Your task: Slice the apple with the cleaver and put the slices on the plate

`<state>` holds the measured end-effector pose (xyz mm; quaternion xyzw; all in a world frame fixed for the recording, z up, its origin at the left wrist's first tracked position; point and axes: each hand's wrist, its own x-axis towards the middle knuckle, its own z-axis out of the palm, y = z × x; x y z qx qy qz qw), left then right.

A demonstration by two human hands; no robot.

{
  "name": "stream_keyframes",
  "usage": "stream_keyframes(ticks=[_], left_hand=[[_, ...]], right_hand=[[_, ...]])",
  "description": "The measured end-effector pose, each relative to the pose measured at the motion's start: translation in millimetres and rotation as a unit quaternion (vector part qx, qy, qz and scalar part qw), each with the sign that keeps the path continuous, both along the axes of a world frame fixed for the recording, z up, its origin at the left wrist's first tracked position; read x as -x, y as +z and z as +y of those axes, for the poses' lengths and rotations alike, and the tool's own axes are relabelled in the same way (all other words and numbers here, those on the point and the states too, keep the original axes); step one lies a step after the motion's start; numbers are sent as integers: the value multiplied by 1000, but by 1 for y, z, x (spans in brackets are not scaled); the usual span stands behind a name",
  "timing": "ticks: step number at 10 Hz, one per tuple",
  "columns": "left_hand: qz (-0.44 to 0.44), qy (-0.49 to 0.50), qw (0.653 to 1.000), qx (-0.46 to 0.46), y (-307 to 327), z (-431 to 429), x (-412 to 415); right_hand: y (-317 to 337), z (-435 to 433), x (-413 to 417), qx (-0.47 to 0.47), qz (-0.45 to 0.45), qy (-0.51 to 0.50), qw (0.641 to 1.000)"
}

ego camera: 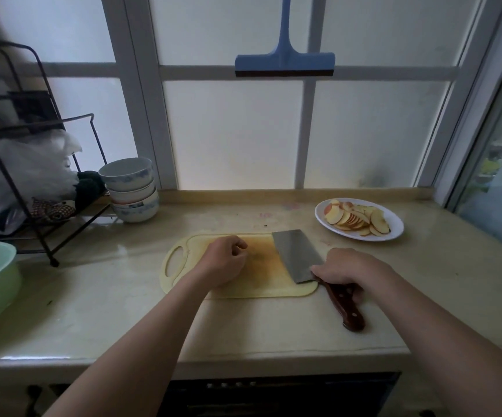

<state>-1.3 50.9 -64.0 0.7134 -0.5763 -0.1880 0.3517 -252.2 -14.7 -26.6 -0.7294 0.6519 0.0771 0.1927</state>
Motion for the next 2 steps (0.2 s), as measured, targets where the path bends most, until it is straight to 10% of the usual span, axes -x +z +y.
stream_keyframes(ticks=[2], left_hand=[[23,11,1000,10,18,10,-12]], right_hand=[[16,11,-9,59,54,37,996]])
